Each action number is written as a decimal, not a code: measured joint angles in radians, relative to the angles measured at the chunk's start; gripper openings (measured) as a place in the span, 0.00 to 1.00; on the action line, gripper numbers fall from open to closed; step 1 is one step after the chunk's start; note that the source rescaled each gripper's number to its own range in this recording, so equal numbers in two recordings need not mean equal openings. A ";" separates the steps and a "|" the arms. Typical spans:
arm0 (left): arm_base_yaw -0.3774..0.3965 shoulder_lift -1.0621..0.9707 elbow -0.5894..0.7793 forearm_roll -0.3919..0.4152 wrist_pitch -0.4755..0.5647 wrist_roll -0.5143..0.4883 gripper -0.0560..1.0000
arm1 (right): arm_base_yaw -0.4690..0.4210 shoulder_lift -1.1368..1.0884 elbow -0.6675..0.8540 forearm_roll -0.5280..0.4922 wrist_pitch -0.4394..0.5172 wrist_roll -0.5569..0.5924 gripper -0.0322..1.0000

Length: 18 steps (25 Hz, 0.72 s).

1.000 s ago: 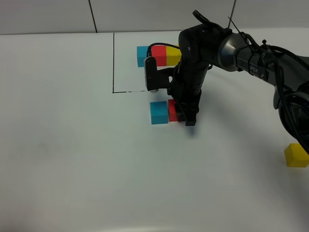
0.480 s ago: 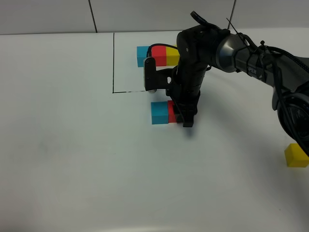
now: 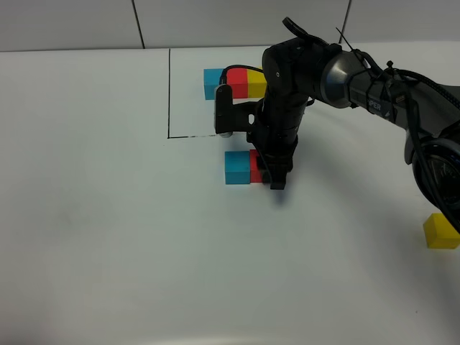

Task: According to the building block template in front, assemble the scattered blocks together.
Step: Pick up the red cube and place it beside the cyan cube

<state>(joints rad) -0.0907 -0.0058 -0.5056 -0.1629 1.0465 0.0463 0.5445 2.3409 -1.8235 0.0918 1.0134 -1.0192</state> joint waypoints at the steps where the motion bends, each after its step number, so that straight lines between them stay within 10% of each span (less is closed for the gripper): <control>1: 0.000 0.000 0.000 0.000 0.000 0.000 0.40 | 0.000 0.000 0.000 0.000 -0.001 0.013 0.05; 18: 0.000 0.000 0.000 0.000 0.000 0.000 0.40 | 0.001 0.000 0.000 -0.001 -0.001 0.017 0.05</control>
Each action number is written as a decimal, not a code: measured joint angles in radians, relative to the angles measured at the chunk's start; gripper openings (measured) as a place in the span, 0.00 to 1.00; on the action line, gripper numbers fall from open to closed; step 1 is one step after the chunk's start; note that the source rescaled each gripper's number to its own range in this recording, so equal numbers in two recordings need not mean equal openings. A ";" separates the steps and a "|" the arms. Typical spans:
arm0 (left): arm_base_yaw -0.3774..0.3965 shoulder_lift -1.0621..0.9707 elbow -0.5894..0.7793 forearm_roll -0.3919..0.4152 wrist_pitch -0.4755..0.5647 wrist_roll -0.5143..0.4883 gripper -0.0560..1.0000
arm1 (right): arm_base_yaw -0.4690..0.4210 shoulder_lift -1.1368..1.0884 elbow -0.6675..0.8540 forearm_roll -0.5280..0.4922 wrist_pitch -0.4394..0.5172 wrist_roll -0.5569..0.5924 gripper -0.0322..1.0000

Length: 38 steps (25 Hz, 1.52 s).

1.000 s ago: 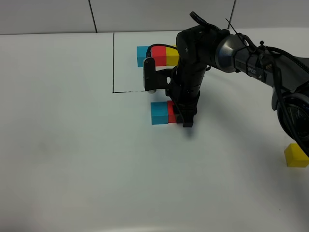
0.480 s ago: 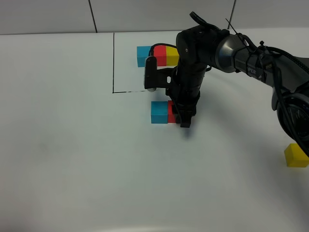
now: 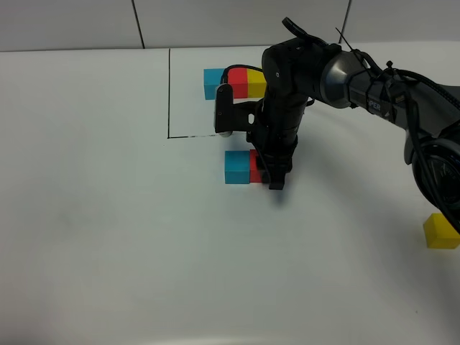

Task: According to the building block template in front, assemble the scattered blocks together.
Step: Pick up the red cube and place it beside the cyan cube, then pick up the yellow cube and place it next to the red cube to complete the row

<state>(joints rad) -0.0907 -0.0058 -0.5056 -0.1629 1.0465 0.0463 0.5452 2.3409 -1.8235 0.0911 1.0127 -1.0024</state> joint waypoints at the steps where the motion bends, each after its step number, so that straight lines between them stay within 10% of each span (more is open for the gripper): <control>1: 0.000 0.000 0.000 0.000 0.000 0.000 0.40 | 0.000 0.000 0.000 0.000 0.000 -0.002 0.07; 12: 0.000 0.000 0.000 0.000 0.000 0.000 0.40 | -0.010 -0.048 0.002 -0.029 0.015 0.077 0.95; 17: 0.000 0.000 0.000 0.000 0.000 0.000 0.40 | -0.095 -0.188 0.116 -0.091 0.012 0.277 0.99; 27: 0.000 0.000 0.000 0.000 0.000 0.000 0.40 | -0.373 -0.659 0.801 -0.193 -0.259 0.824 1.00; 38: 0.000 0.000 0.000 0.000 0.000 0.000 0.40 | -0.575 -0.721 1.063 -0.063 -0.394 0.895 0.98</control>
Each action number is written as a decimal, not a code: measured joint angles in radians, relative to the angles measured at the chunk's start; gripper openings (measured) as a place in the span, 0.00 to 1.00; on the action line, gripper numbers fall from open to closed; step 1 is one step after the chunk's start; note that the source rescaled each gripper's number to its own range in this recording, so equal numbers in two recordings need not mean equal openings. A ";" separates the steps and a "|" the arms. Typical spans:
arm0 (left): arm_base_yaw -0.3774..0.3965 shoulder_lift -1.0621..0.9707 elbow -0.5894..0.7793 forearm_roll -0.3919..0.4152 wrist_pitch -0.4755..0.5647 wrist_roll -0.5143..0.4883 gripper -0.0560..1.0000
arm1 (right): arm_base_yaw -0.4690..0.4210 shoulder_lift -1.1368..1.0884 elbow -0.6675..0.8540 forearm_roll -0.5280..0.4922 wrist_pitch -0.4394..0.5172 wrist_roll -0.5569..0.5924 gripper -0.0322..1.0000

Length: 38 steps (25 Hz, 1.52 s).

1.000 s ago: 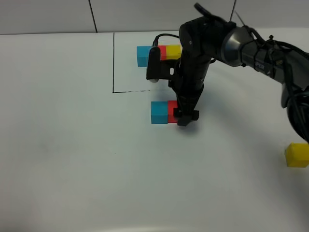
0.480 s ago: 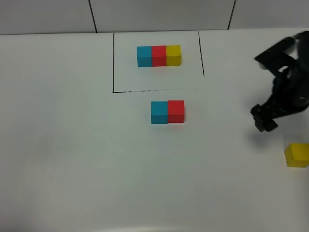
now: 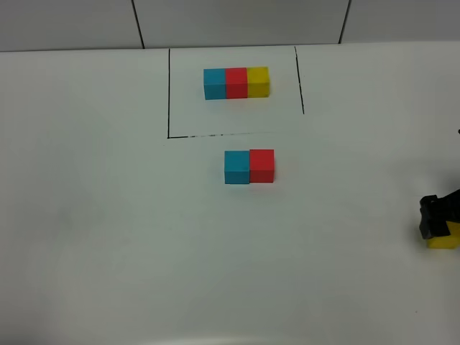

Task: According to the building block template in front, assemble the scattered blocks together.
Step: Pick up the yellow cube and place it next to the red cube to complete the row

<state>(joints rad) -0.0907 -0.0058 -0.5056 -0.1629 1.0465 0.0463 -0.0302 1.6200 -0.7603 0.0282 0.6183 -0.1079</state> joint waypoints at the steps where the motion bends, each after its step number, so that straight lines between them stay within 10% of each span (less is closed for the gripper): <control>1: 0.000 0.000 0.000 0.000 0.000 0.000 0.40 | -0.008 0.006 0.004 0.006 -0.006 0.000 0.97; 10: 0.000 0.000 0.000 0.000 0.000 0.000 0.40 | -0.013 0.103 0.005 0.042 -0.059 0.001 0.66; 15: 0.000 0.000 0.000 0.000 0.000 0.000 0.40 | -0.004 0.102 0.005 0.044 -0.061 0.009 0.04; 20: 0.000 0.000 0.000 0.000 0.000 0.000 0.40 | 0.075 0.074 -0.017 0.001 -0.046 -0.051 0.05; 31: 0.000 0.000 0.000 0.000 0.000 0.000 0.40 | 0.420 0.300 -0.513 -0.076 0.205 -0.792 0.05; 38: 0.000 0.000 0.000 0.000 0.000 0.000 0.40 | 0.482 0.506 -0.764 -0.074 0.322 -0.918 0.05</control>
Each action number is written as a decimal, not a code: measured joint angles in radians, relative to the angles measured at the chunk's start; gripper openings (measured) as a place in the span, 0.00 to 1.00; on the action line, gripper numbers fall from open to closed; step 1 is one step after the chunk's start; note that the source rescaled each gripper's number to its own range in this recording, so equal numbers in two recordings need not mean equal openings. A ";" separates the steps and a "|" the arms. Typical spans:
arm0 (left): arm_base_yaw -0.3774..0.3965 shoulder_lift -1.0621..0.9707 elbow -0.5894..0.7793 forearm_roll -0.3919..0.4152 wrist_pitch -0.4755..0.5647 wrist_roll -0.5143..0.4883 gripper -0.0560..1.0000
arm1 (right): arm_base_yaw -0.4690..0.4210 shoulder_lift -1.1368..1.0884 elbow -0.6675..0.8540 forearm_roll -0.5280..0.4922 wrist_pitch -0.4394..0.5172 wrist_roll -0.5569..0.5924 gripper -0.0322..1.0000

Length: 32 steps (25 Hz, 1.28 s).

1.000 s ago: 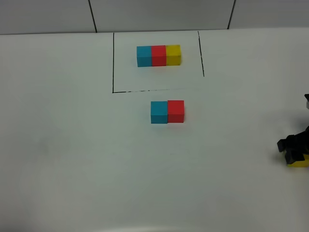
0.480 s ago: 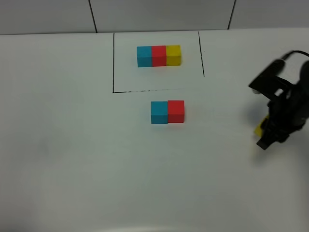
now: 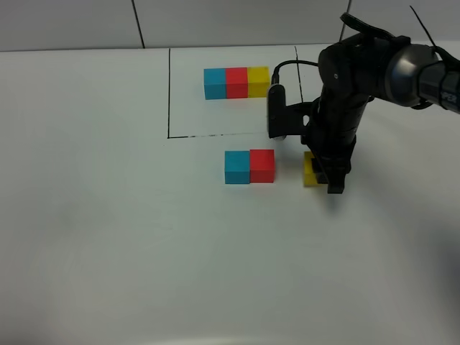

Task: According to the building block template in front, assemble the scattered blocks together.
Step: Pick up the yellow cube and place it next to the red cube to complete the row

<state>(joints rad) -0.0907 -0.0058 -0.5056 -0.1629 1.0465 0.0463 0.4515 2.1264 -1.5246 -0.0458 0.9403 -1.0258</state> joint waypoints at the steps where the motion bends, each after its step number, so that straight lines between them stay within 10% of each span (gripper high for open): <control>1: 0.000 0.000 0.000 0.000 0.000 0.000 0.40 | 0.005 0.018 -0.018 0.000 0.010 -0.008 0.05; 32: 0.000 0.000 0.000 0.000 0.000 0.000 0.40 | 0.017 0.118 -0.126 0.064 -0.021 -0.025 0.05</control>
<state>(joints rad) -0.0907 -0.0058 -0.5056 -0.1629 1.0465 0.0463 0.4683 2.2449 -1.6503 0.0186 0.9192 -1.0507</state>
